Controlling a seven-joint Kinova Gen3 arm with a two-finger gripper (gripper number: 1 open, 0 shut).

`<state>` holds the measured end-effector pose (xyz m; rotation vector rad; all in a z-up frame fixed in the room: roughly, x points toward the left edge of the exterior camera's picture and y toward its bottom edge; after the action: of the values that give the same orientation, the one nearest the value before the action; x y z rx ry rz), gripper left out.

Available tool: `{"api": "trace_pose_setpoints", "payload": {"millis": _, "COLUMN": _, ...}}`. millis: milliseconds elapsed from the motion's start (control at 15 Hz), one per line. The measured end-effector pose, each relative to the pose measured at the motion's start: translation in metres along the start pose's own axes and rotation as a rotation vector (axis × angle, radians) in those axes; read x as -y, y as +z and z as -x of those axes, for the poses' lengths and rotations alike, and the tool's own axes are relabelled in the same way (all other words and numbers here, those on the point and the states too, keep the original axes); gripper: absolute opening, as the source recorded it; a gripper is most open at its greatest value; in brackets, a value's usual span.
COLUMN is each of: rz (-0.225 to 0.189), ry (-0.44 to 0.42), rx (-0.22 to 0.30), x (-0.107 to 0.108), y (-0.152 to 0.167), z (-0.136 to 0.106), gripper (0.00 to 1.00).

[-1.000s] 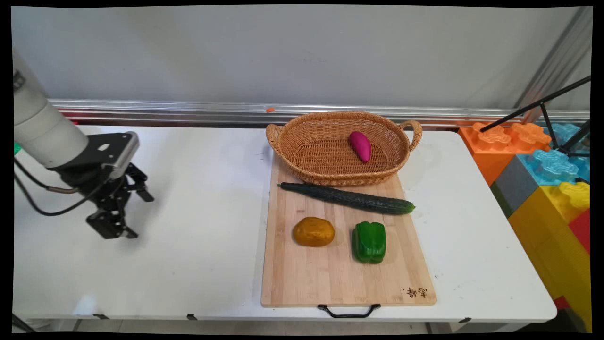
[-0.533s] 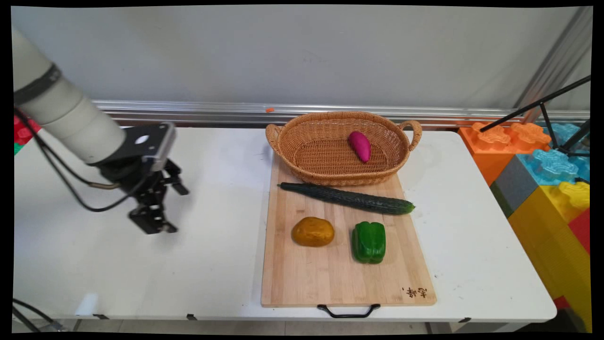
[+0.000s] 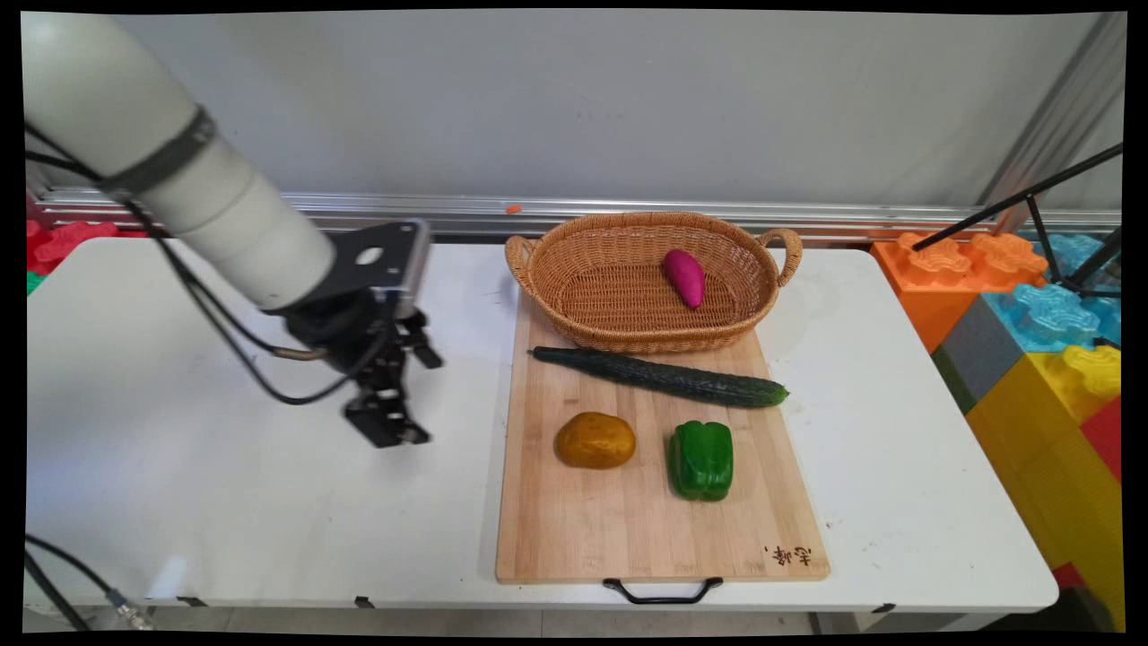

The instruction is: Pick up the potato from the cutting board, then place the picked object in the vegetable basket

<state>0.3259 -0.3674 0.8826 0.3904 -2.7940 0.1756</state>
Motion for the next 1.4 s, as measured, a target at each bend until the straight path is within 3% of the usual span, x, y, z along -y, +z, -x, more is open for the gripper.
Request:
{"api": "trace_pose_setpoints", "payload": {"millis": 267, "rz": -0.008, "ry": 0.003, "rx": -0.060, "x": -0.002, "y": 0.032, "z": -0.046, "gripper": 1.00}}
{"api": "trace_pose_setpoints", "payload": {"millis": 667, "rz": -0.024, "ry": 0.023, "rx": -0.109, "x": -0.006, "y": 0.087, "z": -0.088, "gripper": 1.00}}
{"api": "trace_pose_setpoints", "payload": {"millis": 1133, "rz": -0.064, "ry": 0.052, "rx": -0.122, "x": -0.007, "y": 0.143, "z": -0.112, "gripper": 1.00}}
{"api": "trace_pose_setpoints", "payload": {"millis": 1200, "rz": -0.069, "ry": 0.055, "rx": -0.122, "x": -0.007, "y": 0.147, "z": -0.113, "gripper": 0.00}}
{"api": "trace_pose_setpoints", "payload": {"millis": 1400, "rz": -0.081, "ry": 0.061, "rx": -0.118, "x": -0.005, "y": 0.153, "z": -0.115, "gripper": 0.00}}
